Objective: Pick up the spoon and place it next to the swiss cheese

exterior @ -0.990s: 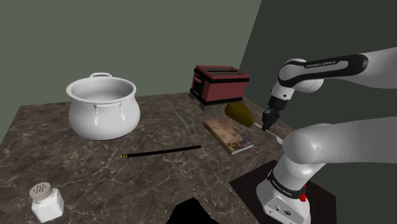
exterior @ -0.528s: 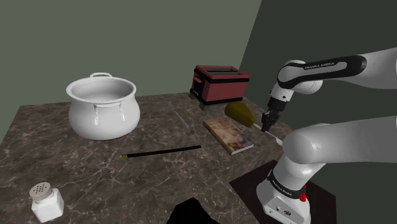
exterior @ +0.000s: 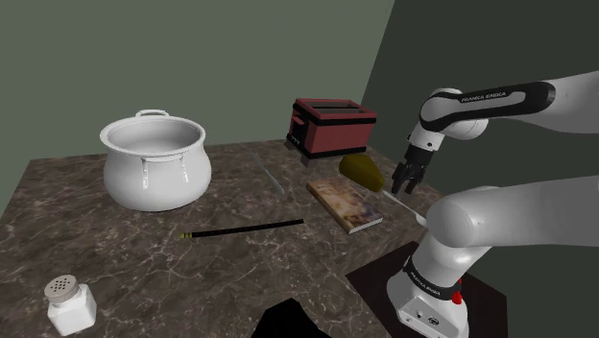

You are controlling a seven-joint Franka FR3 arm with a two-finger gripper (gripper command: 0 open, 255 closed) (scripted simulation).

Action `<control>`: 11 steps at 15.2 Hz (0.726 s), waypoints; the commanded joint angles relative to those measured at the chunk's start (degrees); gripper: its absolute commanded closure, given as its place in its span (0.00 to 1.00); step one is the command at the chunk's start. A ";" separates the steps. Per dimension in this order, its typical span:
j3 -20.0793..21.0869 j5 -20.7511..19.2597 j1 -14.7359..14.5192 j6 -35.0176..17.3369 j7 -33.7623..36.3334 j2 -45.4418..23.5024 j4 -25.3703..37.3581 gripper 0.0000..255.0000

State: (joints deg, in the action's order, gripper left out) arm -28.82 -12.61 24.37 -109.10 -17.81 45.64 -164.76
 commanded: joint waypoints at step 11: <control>1.25 1.34 -0.56 6.71 -0.11 0.93 5.89 0.00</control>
